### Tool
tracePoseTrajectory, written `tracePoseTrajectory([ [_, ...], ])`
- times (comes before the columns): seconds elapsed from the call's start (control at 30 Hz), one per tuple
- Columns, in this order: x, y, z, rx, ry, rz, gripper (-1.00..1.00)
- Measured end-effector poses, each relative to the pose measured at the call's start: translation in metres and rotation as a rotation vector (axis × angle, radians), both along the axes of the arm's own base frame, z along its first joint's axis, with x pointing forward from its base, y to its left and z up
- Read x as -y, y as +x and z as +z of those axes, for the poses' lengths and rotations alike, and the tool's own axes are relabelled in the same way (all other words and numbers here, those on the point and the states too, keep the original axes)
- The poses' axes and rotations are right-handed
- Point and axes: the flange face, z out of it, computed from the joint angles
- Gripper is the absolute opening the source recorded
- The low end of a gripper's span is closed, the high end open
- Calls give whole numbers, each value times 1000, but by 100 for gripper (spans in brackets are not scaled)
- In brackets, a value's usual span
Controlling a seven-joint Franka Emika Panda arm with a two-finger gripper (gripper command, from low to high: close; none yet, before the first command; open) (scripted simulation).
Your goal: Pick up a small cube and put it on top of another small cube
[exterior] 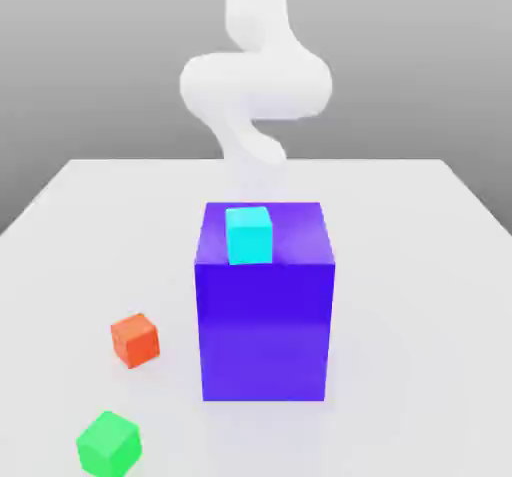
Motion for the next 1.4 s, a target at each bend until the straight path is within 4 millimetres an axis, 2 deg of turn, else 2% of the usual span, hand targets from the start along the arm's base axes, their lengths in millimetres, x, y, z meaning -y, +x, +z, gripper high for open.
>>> tracePoseTrajectory([
  [0.13,30,48,-36,-88,4,-51,0],
  [0.3,73,99,-89,-194,16,-113,0],
  [0.47,122,138,-152,-298,34,-175,0],
  [0.6,168,158,-209,-381,55,-231,0],
  [0.67,193,164,-239,-422,68,-261,0],
  [0.87,249,175,-337,-546,106,-319,0],
  [1.0,288,168,-407,-626,138,-363,0],
  [1.13,323,151,-479,-706,174,-405,0],
  [1.27,333,145,-548,-728,185,-416,0],
  [1.3,333,145,-559,-728,186,-416,-100],
  [1.4,333,145,-559,-728,186,-416,-100],
])
